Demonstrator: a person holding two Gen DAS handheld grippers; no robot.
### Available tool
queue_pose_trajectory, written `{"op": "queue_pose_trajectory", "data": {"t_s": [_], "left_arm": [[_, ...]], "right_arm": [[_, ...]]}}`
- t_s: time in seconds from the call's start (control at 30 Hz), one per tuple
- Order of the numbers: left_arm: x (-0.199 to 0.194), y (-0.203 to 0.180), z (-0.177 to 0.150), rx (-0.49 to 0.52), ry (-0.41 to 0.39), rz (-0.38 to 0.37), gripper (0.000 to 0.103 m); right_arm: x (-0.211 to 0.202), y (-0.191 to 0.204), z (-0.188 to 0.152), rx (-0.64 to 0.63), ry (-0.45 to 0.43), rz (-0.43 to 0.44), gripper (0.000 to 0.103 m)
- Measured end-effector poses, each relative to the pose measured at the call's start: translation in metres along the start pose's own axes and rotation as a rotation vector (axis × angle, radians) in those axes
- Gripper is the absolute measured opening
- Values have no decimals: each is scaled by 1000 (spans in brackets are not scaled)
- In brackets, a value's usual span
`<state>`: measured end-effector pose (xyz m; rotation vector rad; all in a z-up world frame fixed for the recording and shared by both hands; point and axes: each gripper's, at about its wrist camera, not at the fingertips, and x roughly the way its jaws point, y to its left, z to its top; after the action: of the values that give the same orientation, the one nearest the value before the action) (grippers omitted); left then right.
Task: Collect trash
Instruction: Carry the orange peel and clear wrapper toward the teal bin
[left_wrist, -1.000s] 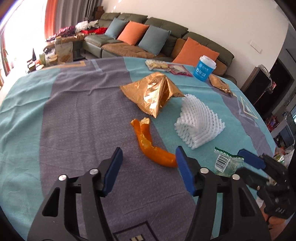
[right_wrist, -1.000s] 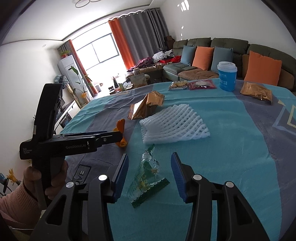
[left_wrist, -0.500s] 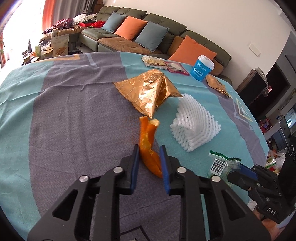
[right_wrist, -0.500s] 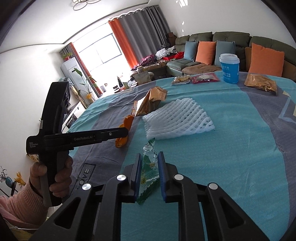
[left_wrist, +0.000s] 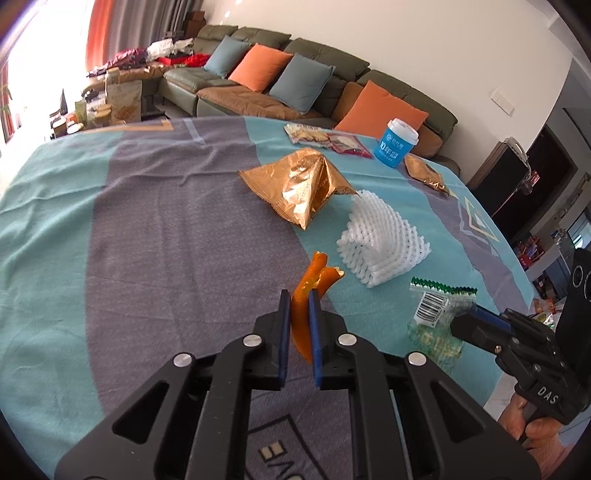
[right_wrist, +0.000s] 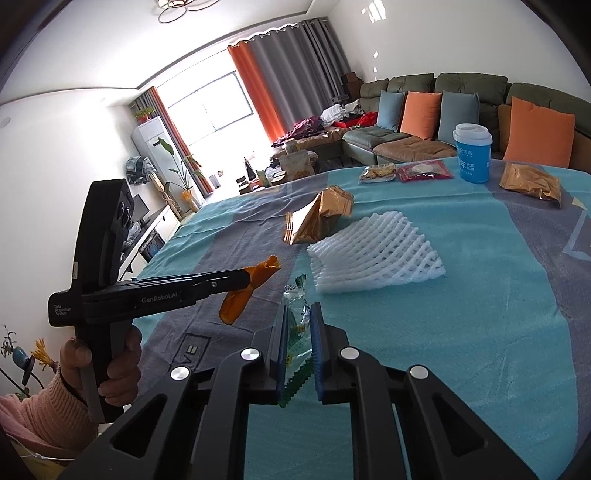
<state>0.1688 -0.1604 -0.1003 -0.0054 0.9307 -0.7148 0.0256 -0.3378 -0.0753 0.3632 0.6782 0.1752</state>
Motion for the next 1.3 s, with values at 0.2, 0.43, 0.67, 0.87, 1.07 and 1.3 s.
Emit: {"op": "queue_pose_trajectory", "data": {"t_s": [0.2, 0.43, 0.67, 0.87, 1.07, 1.3], "left_arm": [[-29, 6, -7, -6, -51, 14, 10], [-68, 26, -20, -41, -105, 35, 10], [-108, 57, -39, -99, -150, 78, 10], [-139, 80, -54, -147, -186, 119, 10], [-166, 102, -68, -198, -217, 164, 10], [-198, 131, -88, -259, -254, 224, 10]], "right_arm": [[3, 9, 6, -12, -8, 30, 11], [13, 29, 13, -39, -8, 83, 11], [27, 56, 19, -73, -2, 146, 11], [44, 85, 21, -117, 23, 206, 11], [58, 117, 22, -162, 50, 272, 11], [72, 158, 24, -224, 76, 346, 11]]}}
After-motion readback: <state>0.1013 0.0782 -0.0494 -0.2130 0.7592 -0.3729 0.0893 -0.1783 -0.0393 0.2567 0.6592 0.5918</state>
